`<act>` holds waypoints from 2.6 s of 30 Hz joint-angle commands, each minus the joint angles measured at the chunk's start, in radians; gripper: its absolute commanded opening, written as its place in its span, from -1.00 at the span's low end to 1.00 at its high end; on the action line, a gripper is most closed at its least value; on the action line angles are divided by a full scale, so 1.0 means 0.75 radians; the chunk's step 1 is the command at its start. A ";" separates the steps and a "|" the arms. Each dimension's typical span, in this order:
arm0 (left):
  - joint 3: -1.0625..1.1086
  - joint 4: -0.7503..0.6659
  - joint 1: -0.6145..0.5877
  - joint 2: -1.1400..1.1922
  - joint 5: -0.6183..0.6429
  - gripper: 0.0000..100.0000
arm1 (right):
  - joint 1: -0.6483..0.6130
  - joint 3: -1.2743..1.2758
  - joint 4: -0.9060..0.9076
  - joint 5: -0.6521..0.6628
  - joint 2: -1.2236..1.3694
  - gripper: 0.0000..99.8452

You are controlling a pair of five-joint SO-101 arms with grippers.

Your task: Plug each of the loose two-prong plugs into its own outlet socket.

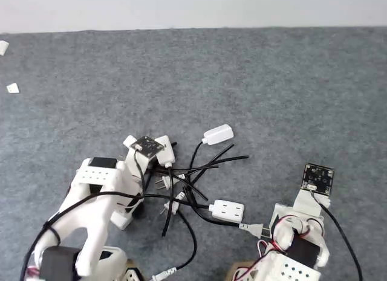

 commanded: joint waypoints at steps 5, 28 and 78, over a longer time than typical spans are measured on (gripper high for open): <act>-0.369 0.033 0.133 -0.059 0.325 -0.97 | -0.007 0.020 -0.007 -0.006 -0.019 -0.92; -0.531 -0.421 0.131 0.135 0.794 -0.50 | -0.007 0.020 -0.007 -0.006 -0.019 -0.92; 0.449 0.127 -0.847 -1.618 0.802 -0.47 | -1.218 0.023 -0.001 -0.012 -0.019 -0.92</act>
